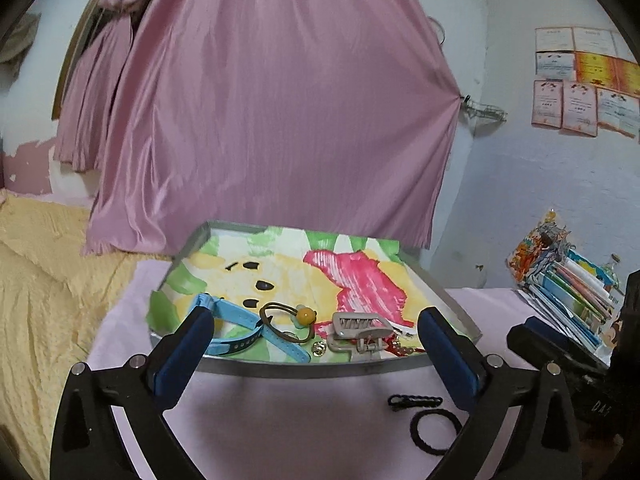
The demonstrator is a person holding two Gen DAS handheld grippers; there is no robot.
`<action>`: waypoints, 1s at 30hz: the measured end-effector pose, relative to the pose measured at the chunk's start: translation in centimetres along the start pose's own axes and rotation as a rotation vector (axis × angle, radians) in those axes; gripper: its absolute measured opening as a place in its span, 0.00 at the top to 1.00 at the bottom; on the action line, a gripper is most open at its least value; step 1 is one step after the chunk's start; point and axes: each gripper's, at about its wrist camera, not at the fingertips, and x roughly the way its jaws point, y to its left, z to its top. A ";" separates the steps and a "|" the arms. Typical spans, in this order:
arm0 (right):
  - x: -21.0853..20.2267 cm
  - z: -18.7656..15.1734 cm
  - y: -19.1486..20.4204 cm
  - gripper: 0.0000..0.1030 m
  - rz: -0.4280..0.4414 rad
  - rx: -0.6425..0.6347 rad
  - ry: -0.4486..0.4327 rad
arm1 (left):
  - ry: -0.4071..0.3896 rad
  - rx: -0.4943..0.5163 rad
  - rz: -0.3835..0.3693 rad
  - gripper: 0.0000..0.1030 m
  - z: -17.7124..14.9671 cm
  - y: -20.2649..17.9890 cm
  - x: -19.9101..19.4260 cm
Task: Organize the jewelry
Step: 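Withdraw both tools and move them toward the black strip and bracelet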
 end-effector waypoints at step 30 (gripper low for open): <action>-5.4 -4.0 0.1 0.03 -0.033 -0.040 -0.001 | -0.020 0.066 0.009 0.01 -5.0 -0.7 -6.1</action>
